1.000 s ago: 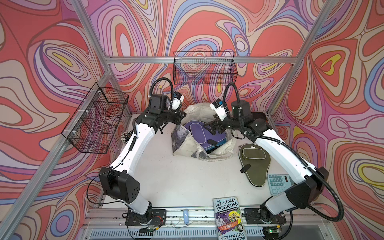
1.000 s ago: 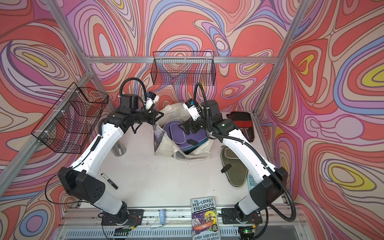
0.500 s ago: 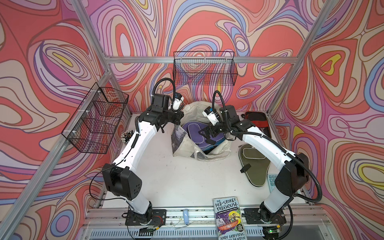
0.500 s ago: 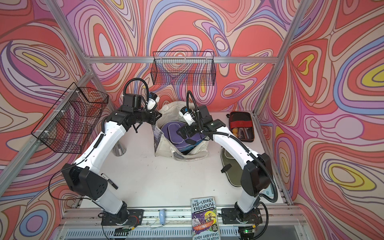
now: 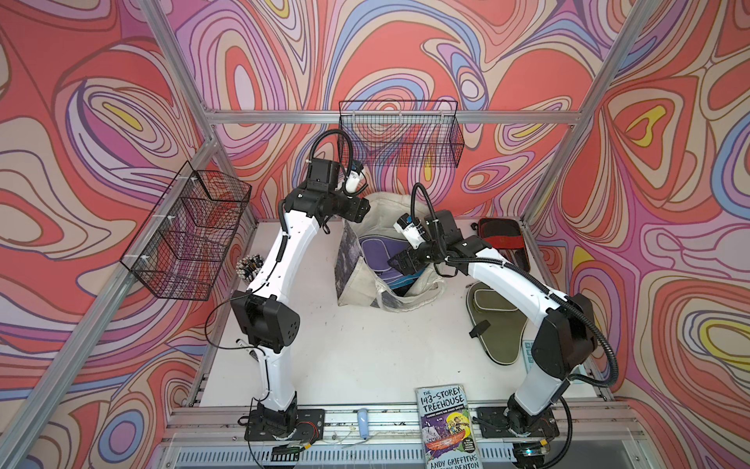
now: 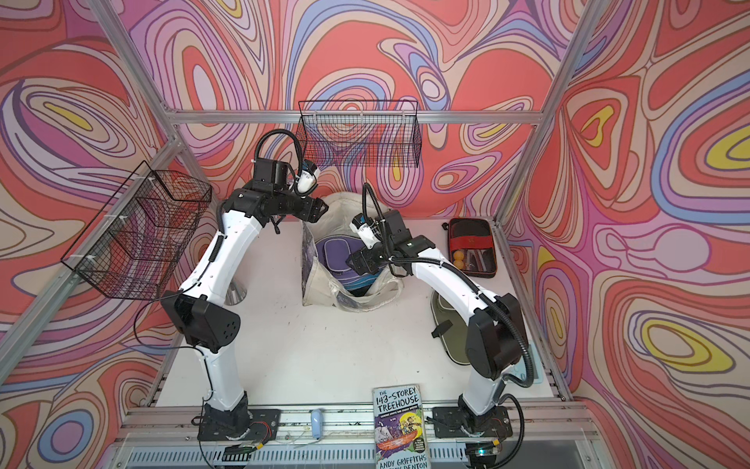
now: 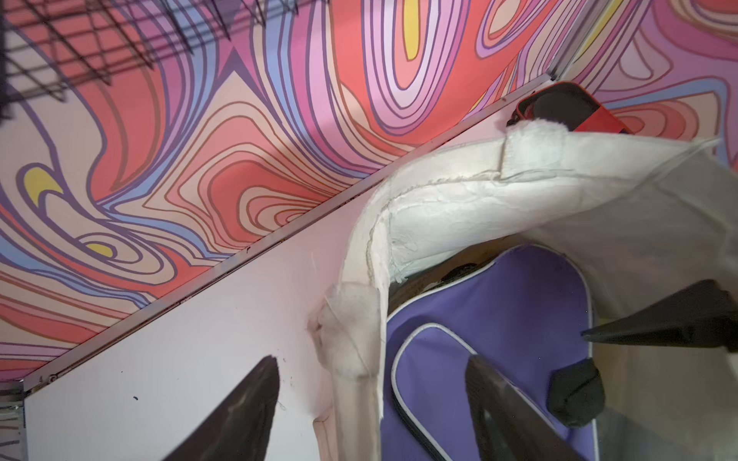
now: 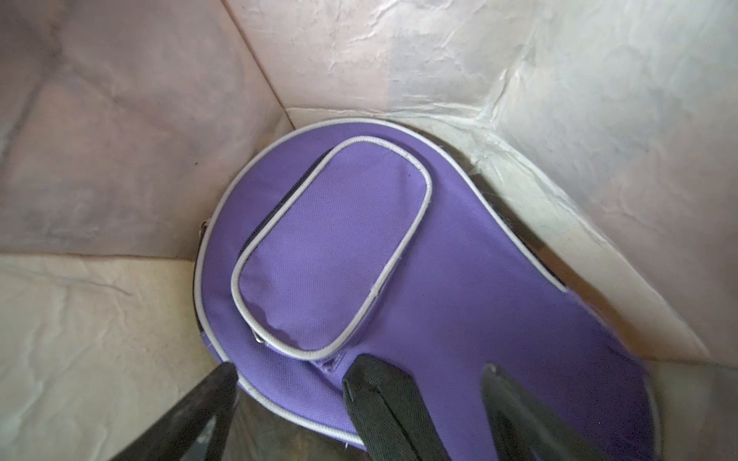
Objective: Remove the ping pong set from the canvas bag
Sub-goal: Adjust the canvas bag at the center of the board.
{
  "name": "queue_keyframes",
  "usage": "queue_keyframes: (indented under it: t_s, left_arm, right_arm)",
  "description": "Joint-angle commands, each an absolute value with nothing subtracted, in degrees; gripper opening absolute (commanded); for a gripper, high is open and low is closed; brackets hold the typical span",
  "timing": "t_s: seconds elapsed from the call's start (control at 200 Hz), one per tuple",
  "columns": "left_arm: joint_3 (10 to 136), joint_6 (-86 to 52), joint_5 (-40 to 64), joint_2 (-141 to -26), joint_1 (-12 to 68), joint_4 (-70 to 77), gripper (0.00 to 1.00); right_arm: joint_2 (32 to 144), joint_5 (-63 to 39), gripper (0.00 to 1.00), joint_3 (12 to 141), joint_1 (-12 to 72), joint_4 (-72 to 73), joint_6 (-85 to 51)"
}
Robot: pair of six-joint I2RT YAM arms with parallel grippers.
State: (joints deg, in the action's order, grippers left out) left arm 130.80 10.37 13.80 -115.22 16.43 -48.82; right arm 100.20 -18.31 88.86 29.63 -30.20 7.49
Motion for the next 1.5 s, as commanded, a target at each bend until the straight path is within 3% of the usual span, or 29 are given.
queue_keyframes:
  t_s: [0.0,0.14,0.2,0.25,0.336,0.391,0.706,1.007,1.492]
  left_arm:
    - [136.53,13.58,12.59,-119.53,16.35,-58.69,0.78]
    - [139.22,13.73,14.25,-122.22,16.35,-61.25,0.77]
    - [139.17,13.49,14.97,-122.36,16.35,-61.26,0.71]
    - [139.22,13.36,15.8,-122.23,16.35,-61.25,0.56]
    - [139.14,13.19,16.65,-121.49,16.35,-60.25,0.16]
    - [139.2,13.15,16.66,-120.84,16.35,-59.46,0.0]
    - [138.19,18.54,16.08,-112.63,20.19,-53.5,0.0]
    - [122.55,18.52,23.97,-99.01,21.53,-38.12,0.0]
    - [118.41,17.1,29.83,-97.76,21.39,-31.63,0.0]
  right_arm:
    - [100.55,-17.23,0.98,88.85,29.8,-30.67,9.29]
    - [100.55,-16.65,0.98,89.54,29.79,-31.33,9.92]
    - [100.57,-16.52,0.98,89.99,29.79,-31.53,10.26]
    - [100.56,-16.44,0.98,90.65,29.79,-32.07,10.72]
    - [102.51,-16.09,0.98,92.36,29.8,-33.34,11.83]
    - [103.0,-15.71,0.98,93.67,29.8,-34.36,12.64]
    - [103.04,-20.23,0.98,99.03,29.79,-40.9,22.6]
    - [105.19,-21.99,0.98,102.03,29.8,-45.53,27.86]
    - [109.2,-17.84,0.98,98.25,26.13,-31.58,19.41]
